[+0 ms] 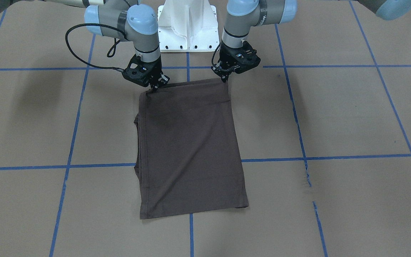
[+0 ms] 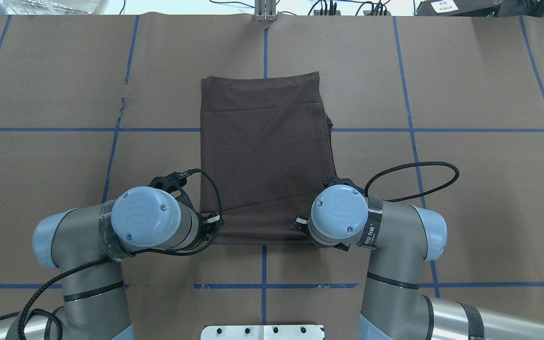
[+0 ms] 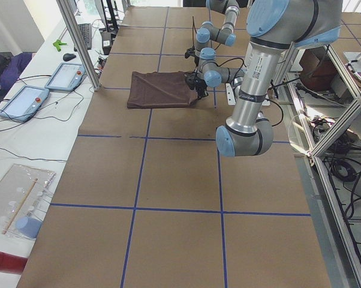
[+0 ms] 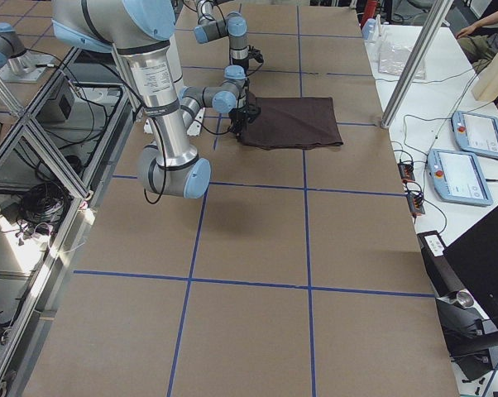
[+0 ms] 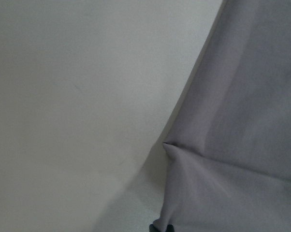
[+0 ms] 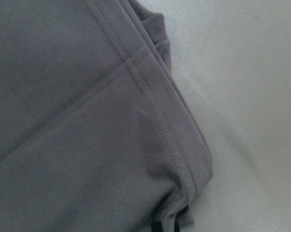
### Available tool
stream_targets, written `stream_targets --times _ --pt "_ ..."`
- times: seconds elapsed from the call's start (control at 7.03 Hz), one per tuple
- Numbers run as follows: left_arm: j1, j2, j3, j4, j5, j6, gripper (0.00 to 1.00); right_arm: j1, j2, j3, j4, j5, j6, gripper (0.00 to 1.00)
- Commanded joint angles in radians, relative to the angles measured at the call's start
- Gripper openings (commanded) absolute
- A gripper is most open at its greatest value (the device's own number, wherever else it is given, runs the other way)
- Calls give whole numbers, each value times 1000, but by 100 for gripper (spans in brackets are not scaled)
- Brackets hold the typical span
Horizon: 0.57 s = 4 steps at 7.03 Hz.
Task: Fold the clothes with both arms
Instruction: 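Grasp the shirt's near end with both grippers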
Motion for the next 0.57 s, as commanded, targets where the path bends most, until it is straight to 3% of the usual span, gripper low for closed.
stream_targets --times 0.0,0.28,0.43 --pt "0 6 -17 0 0 0 0 19 2 41 32 10 2 0" --pt "18 33 -101 23 0 0 0 22 -41 148 38 82 -1 0" --pt "49 38 -185 103 -2 -2 0 22 -76 210 38 102 -1 0"
